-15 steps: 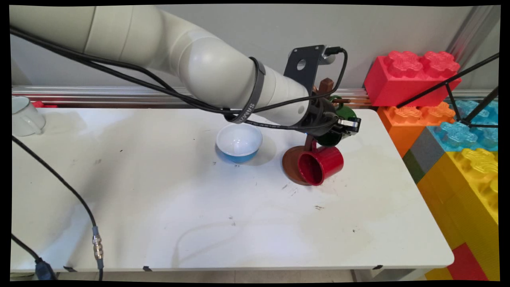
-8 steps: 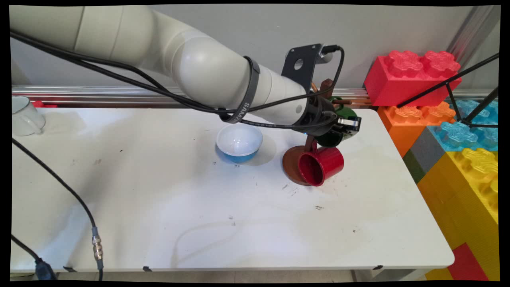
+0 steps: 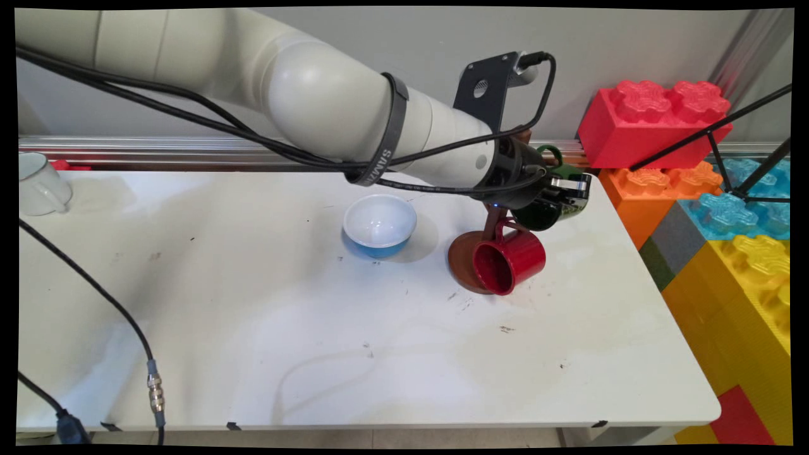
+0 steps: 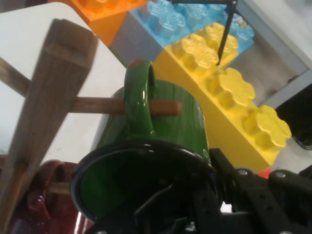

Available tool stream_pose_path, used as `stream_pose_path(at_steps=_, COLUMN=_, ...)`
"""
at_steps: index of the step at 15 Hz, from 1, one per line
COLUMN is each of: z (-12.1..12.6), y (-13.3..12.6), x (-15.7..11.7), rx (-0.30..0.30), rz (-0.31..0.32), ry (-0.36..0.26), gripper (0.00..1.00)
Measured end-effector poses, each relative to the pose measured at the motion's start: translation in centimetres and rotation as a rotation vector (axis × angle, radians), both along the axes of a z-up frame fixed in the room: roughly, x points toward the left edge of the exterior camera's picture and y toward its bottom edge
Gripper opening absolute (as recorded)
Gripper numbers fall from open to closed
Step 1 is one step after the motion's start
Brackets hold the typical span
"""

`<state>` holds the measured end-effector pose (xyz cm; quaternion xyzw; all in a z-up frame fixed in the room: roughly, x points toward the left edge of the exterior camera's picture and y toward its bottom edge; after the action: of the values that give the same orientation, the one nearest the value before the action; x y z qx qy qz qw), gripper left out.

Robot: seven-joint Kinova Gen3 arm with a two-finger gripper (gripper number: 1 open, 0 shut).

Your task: Place the picked object on the table

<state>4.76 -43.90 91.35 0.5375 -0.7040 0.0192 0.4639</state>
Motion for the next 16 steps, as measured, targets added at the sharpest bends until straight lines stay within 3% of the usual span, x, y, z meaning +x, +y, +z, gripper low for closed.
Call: stream_pose_path(at_steps=16, z=2.3, y=3.2, x=-1.4, rx=0.058, rz=-0.099, ry=0.099, gripper=0.00)
